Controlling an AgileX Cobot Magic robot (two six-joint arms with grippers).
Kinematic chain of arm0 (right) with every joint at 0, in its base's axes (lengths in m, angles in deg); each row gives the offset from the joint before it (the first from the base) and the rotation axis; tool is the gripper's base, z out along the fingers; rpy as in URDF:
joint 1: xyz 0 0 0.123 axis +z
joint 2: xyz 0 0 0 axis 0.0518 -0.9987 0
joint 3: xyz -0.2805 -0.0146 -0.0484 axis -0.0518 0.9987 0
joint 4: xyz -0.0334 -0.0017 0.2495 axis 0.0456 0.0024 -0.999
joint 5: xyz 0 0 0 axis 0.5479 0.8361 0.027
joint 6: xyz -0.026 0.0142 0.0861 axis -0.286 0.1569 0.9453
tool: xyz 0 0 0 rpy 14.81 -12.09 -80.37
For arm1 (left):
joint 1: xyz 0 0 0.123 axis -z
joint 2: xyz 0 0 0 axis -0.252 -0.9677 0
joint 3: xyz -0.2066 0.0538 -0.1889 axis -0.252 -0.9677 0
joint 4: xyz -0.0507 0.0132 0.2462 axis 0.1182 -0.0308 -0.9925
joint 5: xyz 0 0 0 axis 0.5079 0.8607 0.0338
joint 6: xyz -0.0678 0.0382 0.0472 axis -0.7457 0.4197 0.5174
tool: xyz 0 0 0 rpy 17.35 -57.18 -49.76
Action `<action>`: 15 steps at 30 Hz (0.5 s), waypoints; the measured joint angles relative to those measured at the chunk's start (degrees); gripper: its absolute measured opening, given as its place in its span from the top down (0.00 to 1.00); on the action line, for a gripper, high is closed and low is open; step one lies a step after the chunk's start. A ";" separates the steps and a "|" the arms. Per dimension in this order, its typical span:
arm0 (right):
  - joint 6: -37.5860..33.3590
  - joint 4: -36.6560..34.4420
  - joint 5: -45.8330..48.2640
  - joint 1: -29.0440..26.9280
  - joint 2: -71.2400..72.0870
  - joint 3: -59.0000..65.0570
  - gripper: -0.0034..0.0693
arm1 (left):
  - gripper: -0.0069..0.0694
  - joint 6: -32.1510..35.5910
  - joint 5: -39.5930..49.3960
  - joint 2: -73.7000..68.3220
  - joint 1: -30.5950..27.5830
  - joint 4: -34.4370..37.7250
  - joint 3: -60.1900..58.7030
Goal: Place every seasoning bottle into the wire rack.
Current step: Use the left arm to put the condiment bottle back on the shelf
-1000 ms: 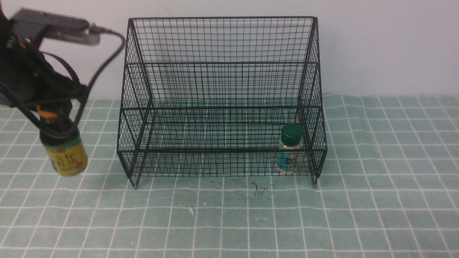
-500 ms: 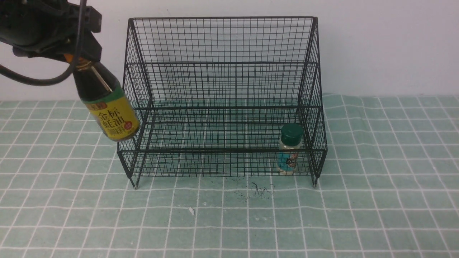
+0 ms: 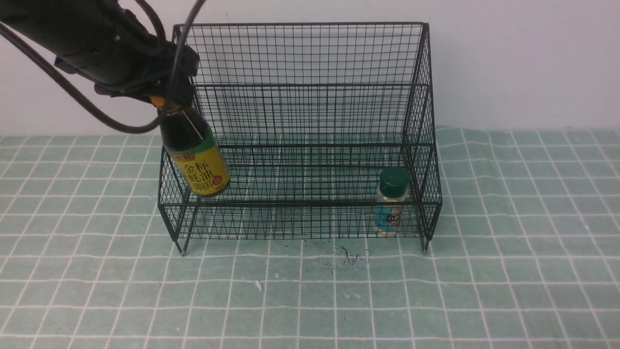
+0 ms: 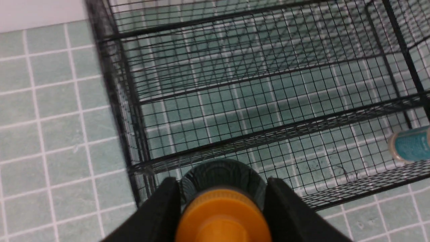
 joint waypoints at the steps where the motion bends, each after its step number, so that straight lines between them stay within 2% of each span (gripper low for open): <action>1: 0.00 0.00 0.00 0.00 0.00 0.00 0.97 | 0.53 0.04 -0.05 -0.71 0.62 -0.79 0.00; 15: 0.00 0.00 0.00 0.00 0.00 0.00 0.97 | 0.53 2.21 1.50 -7.00 1.61 -3.56 0.00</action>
